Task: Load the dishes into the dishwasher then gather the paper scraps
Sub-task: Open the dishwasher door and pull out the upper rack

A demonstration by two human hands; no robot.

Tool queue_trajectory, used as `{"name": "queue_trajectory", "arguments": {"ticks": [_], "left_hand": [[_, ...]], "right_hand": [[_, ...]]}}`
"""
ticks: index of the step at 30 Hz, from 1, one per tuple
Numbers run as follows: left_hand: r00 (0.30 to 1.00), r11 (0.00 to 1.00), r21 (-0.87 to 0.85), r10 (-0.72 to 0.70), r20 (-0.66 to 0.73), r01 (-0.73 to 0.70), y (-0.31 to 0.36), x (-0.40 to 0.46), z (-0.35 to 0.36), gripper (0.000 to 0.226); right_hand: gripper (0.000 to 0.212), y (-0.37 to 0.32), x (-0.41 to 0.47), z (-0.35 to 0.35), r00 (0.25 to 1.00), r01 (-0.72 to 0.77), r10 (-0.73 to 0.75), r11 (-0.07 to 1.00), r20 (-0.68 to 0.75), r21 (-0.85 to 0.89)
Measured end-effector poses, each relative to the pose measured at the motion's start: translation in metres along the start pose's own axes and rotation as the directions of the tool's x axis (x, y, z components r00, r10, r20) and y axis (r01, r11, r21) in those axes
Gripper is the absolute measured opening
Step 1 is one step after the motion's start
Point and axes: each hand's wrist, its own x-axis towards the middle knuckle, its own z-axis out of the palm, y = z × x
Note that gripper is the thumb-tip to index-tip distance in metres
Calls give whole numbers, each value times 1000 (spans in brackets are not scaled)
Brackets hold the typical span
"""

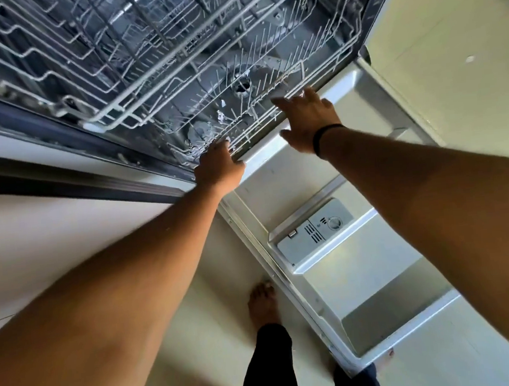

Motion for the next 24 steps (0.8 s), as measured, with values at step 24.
{"name": "queue_trajectory", "arguments": {"ticks": [24], "left_hand": [[994,992,-56,108,-27,-109,16,-76,57,31]], "right_hand": [[35,31,-61,2,977,94,-139,960,-159,-263]]}}
